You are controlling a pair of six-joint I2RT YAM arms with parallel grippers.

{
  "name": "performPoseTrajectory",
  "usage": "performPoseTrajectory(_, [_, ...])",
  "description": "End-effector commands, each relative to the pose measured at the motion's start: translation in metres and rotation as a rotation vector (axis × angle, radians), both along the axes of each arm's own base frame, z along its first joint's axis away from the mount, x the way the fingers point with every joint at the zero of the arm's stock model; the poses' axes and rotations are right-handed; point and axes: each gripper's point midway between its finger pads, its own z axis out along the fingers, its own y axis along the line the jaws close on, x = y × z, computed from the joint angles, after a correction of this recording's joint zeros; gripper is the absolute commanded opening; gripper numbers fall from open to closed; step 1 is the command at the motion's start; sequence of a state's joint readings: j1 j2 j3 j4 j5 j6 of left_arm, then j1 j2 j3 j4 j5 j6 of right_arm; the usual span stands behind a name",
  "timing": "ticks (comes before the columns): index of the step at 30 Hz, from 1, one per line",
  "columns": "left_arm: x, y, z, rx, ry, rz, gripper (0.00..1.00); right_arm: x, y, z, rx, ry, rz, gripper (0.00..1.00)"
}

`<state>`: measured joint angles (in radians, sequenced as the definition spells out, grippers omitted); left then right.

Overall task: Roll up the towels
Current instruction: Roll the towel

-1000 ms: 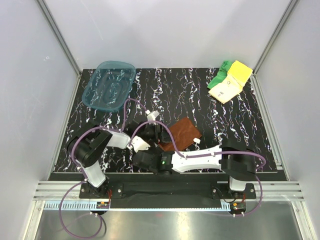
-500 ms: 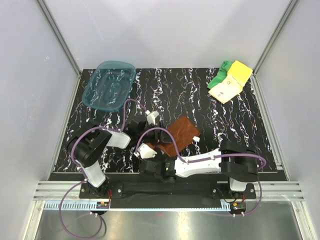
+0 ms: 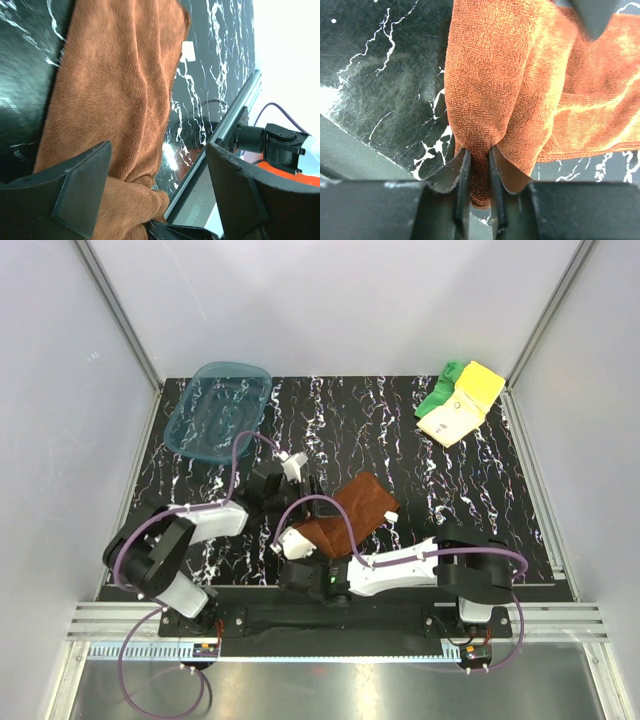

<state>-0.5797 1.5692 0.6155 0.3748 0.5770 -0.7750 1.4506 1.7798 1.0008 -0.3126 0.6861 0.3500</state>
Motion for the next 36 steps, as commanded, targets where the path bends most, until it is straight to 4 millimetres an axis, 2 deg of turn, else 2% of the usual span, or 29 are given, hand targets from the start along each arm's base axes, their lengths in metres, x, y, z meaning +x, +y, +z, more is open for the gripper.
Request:
performPoseTrajectory(1, [0.019,0.004,0.031,0.031,-0.114,0.026,0.83,-0.002,-0.01,-0.01,0.018,0.087,-0.034,0.2])
performPoseTrajectory(7, [0.03,0.024,0.045,0.09,-0.143,0.072,0.83,-0.001,0.004,0.007,0.196,0.21,-0.035,0.2])
performPoseTrajectory(11, [0.036,0.055,0.054,0.121,-0.158,0.155,0.84,0.009,0.01,0.021,0.335,0.305,-0.05,0.2])
performPoseTrajectory(12, [0.035,0.06,0.063,0.125,-0.186,0.166,0.84,0.012,0.009,0.021,0.346,0.312,-0.057,0.2])
performPoseTrajectory(13, [0.035,0.067,0.06,0.157,-0.179,0.191,0.84,0.013,0.007,0.019,0.347,0.321,-0.06,0.19])
performPoseTrajectory(16, [0.031,0.074,0.07,0.157,-0.196,0.223,0.84,0.018,0.006,0.016,0.383,0.364,-0.061,0.19])
performPoseTrajectory(18, [0.028,0.077,0.068,0.166,-0.186,0.24,0.84,0.022,0.012,0.023,0.466,0.42,-0.057,0.19])
performPoseTrajectory(19, [0.027,0.079,0.071,0.166,-0.192,0.248,0.84,0.022,0.008,0.019,0.483,0.446,-0.065,0.18])
performPoseTrajectory(20, [0.027,0.081,0.07,0.173,-0.192,0.255,0.84,0.021,0.018,0.03,0.562,0.481,-0.024,0.19])
performPoseTrajectory(21, [0.025,0.085,0.066,0.189,-0.188,0.263,0.84,0.03,0.015,0.032,0.609,0.509,-0.054,0.18])
performPoseTrajectory(23, [0.024,0.087,0.068,0.188,-0.194,0.271,0.84,0.032,0.011,0.031,0.658,0.556,-0.06,0.18])
performPoseTrajectory(24, [0.022,0.087,0.066,0.188,-0.188,0.269,0.84,0.032,0.016,0.037,0.715,0.594,-0.044,0.18])
performPoseTrajectory(25, [0.021,0.087,0.065,0.187,-0.184,0.271,0.84,0.038,0.01,0.035,0.739,0.61,-0.065,0.18])
performPoseTrajectory(27, [0.018,0.087,0.065,0.18,-0.182,0.268,0.84,0.04,0.016,0.042,0.809,0.659,-0.05,0.17])
performPoseTrajectory(29, [0.017,0.088,0.063,0.183,-0.18,0.269,0.84,0.047,0.013,0.039,0.849,0.699,-0.067,0.17])
performPoseTrajectory(30, [0.016,0.089,0.063,0.182,-0.178,0.27,0.84,0.047,0.018,0.047,0.899,0.733,-0.047,0.17])
performPoseTrajectory(36, [0.014,0.088,0.058,0.181,-0.175,0.264,0.83,0.062,0.016,0.045,1.093,0.845,-0.053,0.15])
